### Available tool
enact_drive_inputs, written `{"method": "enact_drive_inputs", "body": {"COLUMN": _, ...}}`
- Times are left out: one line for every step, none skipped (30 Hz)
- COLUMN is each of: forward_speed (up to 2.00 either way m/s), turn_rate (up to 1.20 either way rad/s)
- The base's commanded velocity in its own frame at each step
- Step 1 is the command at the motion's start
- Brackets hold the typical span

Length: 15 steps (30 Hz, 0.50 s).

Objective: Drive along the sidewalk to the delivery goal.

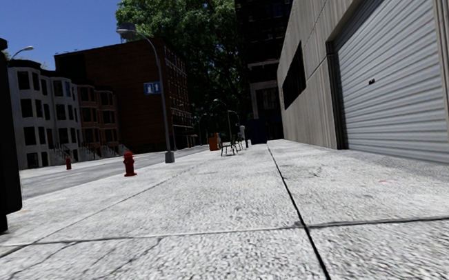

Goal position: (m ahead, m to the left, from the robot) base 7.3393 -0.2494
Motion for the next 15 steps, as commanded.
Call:
{"method": "enact_drive_inputs", "body": {"forward_speed": 2.00, "turn_rate": 0.00}}
{"method": "enact_drive_inputs", "body": {"forward_speed": 2.00, "turn_rate": 0.00}}
{"method": "enact_drive_inputs", "body": {"forward_speed": 2.00, "turn_rate": 0.00}}
{"method": "enact_drive_inputs", "body": {"forward_speed": 2.00, "turn_rate": 0.00}}
{"method": "enact_drive_inputs", "body": {"forward_speed": 2.00, "turn_rate": 0.00}}
{"method": "enact_drive_inputs", "body": {"forward_speed": 2.00, "turn_rate": 0.00}}
{"method": "enact_drive_inputs", "body": {"forward_speed": 2.00, "turn_rate": 0.00}}
{"method": "enact_drive_inputs", "body": {"forward_speed": 2.00, "turn_rate": 0.00}}
{"method": "enact_drive_inputs", "body": {"forward_speed": 2.00, "turn_rate": 0.00}}
{"method": "enact_drive_inputs", "body": {"forward_speed": 2.00, "turn_rate": 0.00}}
{"method": "enact_drive_inputs", "body": {"forward_speed": 2.00, "turn_rate": 0.00}}
{"method": "enact_drive_inputs", "body": {"forward_speed": 2.00, "turn_rate": 0.00}}
{"method": "enact_drive_inputs", "body": {"forward_speed": 2.00, "turn_rate": 0.00}}
{"method": "enact_drive_inputs", "body": {"forward_speed": 2.00, "turn_rate": 0.00}}
{"method": "enact_drive_inputs", "body": {"forward_speed": 2.00, "turn_rate": 0.00}}
